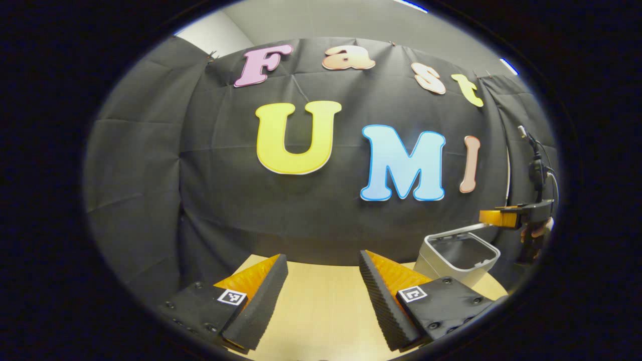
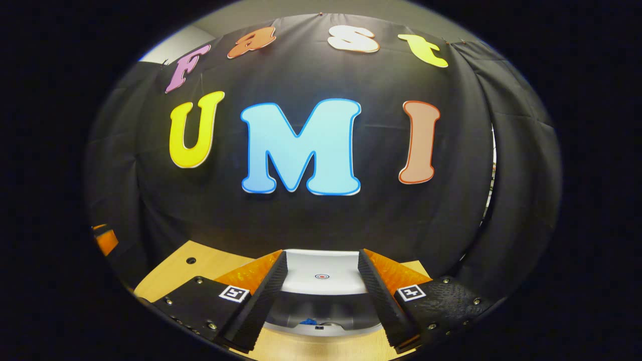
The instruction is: Press the lid of the desktop garbage bin to open it, pick up the crumpled paper on the desktop and throw it into the bin, then pick up the pop can on the desktop and drop it into the bin, and finally close the garbage bin lid.
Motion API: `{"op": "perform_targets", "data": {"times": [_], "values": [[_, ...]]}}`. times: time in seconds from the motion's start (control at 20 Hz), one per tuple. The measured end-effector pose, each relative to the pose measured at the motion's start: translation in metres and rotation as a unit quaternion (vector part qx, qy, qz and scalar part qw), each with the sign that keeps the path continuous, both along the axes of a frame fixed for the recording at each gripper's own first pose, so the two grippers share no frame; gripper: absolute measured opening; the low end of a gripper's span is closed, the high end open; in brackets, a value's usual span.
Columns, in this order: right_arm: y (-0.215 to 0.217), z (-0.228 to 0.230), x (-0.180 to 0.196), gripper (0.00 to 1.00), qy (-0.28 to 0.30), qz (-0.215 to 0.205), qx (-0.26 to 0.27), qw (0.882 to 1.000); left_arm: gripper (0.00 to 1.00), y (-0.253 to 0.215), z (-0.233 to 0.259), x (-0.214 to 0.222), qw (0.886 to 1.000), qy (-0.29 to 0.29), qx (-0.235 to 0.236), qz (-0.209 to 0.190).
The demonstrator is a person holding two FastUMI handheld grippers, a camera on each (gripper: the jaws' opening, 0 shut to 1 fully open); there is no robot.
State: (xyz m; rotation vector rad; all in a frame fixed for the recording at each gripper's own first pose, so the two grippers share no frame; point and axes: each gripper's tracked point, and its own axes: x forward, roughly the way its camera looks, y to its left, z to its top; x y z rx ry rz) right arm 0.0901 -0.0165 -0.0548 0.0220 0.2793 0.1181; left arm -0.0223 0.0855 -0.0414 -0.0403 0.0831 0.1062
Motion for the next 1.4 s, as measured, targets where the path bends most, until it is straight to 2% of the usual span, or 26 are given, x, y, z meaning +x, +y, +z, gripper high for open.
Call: {"op": "perform_targets", "data": {"times": [0.35, 0.55, 0.75, 0.95, 1.4], "values": [[0.004, -0.050, -0.010, 0.92, 0.043, -0.006, 0.009, 0.999, 0.96, -0.003, 0.002, -0.010, 1.000, -0.002, 0.003, -0.002], [0.008, -0.070, -0.014, 0.92, 0.062, -0.010, 0.009, 0.998, 0.92, 0.003, 0.002, -0.014, 1.000, -0.003, 0.005, 0.005], [0.007, -0.071, -0.014, 0.92, 0.036, -0.018, 0.011, 0.999, 0.94, 0.004, -0.001, -0.013, 1.000, -0.002, 0.000, 0.008], [0.008, -0.075, -0.017, 0.92, -0.019, -0.020, 0.021, 0.999, 0.94, -0.003, -0.002, -0.008, 1.000, -0.004, -0.007, 0.002], [0.008, -0.077, -0.016, 0.93, -0.049, -0.028, 0.024, 0.998, 0.94, -0.006, -0.005, 0.000, 1.000, -0.004, -0.011, -0.002]]}}
